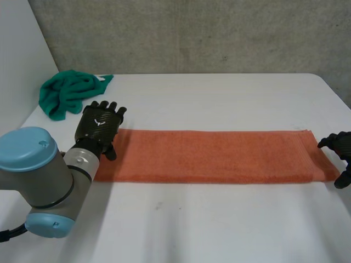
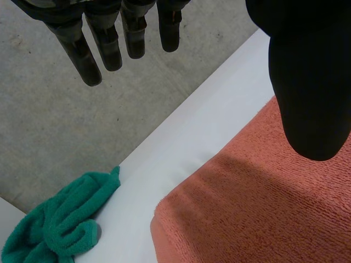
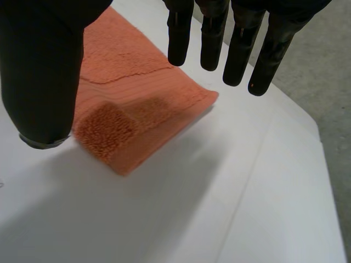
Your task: Fold the laundry.
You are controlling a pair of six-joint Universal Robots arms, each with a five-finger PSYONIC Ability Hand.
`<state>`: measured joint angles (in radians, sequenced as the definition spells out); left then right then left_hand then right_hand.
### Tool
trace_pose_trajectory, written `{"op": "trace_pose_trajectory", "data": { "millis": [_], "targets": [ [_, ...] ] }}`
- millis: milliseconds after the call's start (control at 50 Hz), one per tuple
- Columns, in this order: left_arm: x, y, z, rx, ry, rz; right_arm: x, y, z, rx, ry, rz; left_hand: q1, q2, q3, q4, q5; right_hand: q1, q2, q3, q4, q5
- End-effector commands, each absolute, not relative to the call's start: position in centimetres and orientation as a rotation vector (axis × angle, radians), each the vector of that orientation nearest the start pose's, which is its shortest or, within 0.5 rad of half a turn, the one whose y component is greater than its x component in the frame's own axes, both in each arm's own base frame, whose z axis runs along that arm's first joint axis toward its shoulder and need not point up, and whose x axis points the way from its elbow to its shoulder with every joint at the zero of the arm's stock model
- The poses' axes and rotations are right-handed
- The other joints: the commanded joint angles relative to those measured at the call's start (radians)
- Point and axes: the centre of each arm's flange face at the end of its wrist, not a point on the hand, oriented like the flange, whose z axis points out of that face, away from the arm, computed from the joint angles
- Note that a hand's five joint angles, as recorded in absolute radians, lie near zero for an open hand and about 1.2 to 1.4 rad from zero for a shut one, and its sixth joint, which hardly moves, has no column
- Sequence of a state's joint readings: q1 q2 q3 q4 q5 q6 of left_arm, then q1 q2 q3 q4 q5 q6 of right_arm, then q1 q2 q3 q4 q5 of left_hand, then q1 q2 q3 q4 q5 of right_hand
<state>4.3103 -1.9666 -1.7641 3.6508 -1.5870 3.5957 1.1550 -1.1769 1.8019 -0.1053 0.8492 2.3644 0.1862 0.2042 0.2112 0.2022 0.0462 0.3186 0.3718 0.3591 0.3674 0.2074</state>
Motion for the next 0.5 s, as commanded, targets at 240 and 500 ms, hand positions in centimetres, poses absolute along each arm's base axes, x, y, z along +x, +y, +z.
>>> {"op": "trace_pose_trajectory", "data": {
  "millis": [240, 500],
  "targets": [
    [-25.8, -27.7, 16.5, 0.928, 2.078, -2.096, 7.0, -34.7, 12.0, -1.063, 2.400, -1.713, -0.012, -0.030, -0.037, -0.028, -0.046, 0.385, 0.332, 0.345, 0.337, 0.322],
    [-25.8, -27.8, 16.5, 0.926, 2.078, -2.096, 6.5, -35.9, 11.2, -1.060, 2.426, -1.710, -0.012, -0.030, -0.037, -0.028, -0.046, 1.060, 1.007, 1.020, 1.012, 0.997]
  ]
}}
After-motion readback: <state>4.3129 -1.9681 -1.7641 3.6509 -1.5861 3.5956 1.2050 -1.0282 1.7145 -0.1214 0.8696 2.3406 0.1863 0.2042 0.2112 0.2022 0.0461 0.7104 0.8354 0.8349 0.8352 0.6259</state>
